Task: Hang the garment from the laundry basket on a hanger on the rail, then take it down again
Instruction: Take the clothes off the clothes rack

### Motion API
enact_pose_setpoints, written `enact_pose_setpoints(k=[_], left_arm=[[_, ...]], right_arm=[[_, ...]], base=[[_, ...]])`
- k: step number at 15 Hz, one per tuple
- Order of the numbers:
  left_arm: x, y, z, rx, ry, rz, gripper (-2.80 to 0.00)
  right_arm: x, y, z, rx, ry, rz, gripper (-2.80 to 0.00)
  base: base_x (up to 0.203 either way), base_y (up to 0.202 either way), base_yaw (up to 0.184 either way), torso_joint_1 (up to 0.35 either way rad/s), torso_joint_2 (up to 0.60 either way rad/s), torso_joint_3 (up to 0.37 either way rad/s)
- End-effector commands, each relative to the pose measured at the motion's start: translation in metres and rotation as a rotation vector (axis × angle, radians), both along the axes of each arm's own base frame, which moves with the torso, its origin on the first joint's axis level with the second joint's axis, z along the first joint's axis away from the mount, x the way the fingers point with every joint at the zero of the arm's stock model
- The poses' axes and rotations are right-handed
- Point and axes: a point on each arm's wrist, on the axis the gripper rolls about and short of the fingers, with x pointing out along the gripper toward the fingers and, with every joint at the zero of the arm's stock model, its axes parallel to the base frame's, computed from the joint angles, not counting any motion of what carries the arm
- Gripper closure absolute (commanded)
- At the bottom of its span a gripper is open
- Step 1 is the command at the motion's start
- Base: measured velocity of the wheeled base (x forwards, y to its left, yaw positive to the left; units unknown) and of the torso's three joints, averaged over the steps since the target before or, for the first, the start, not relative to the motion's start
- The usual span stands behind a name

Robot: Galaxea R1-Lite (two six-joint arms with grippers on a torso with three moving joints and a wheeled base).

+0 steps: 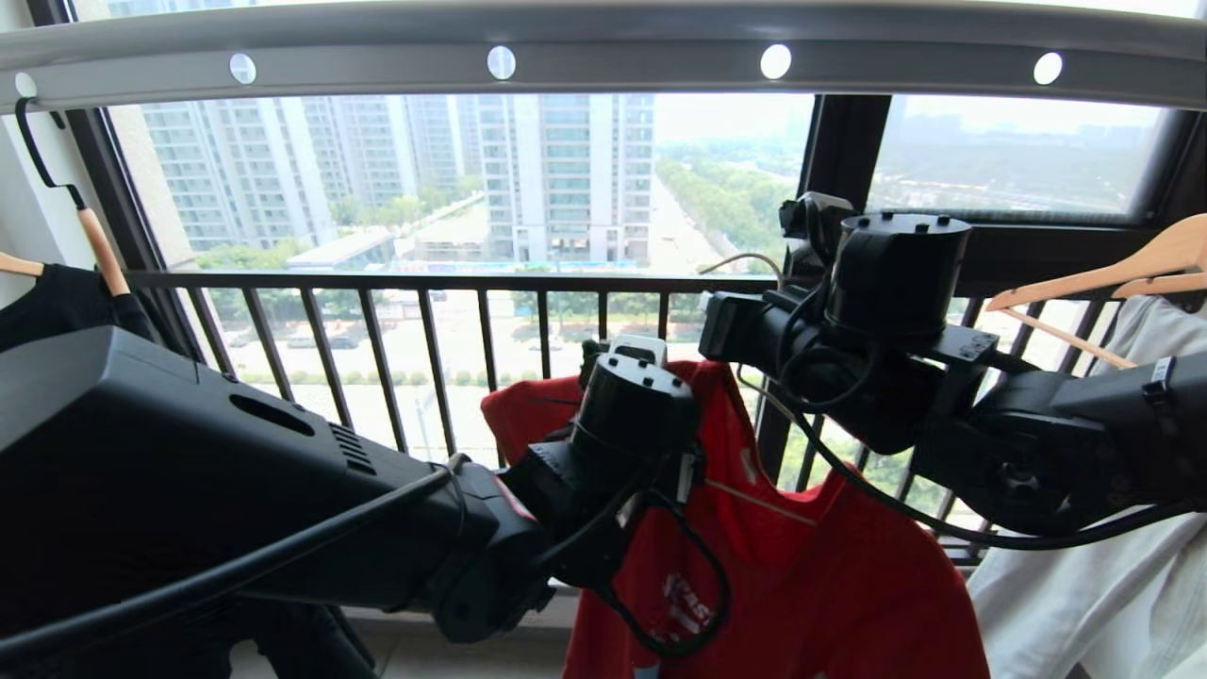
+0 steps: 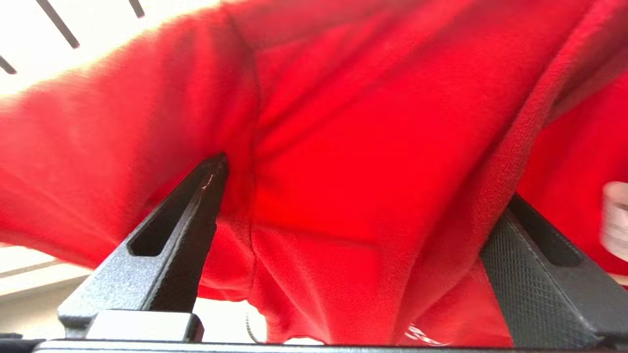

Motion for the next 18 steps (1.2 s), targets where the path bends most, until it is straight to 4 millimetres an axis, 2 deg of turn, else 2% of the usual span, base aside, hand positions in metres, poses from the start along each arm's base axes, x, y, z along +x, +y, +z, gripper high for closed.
enact_pose_setpoints(k=[1,7,8,15,18], left_arm=[[0.004,0.007,0.007,0.006,-0.026,0.043,-2.80],[0.005,0.008,0.009,0.026,-0.044,0.073,-2.80],[0.006,0.009,0.009,0.026,-0.044,0.075,0.00],[0.007,0.009,0.010,0.024,-0.046,0.079,0.00],[0.005,0.011,0.014,0.016,-0.051,0.077,0.00]], right_arm=[[0.000,0.000,0.002,0.007,-0.008,-0.005,0.00],[0.009,-0.005,0.000,0.004,-0.007,-0.031,0.00],[0.009,-0.005,0.000,0.005,-0.008,-0.031,0.00],[0.010,-0.007,0.002,0.008,-0.014,-0.037,0.00],[0.022,-0.012,-0.004,0.002,-0.004,-0.067,0.00]], base=[[0.000,0.000,0.000,0.000,0.00,0.000],[0.000,0.000,0.000,0.000,0.00,0.000],[0.000,0.000,0.000,0.000,0.00,0.000],[0.000,0.000,0.000,0.000,0.00,0.000],[0.000,0.000,0.000,0.000,0.00,0.000]])
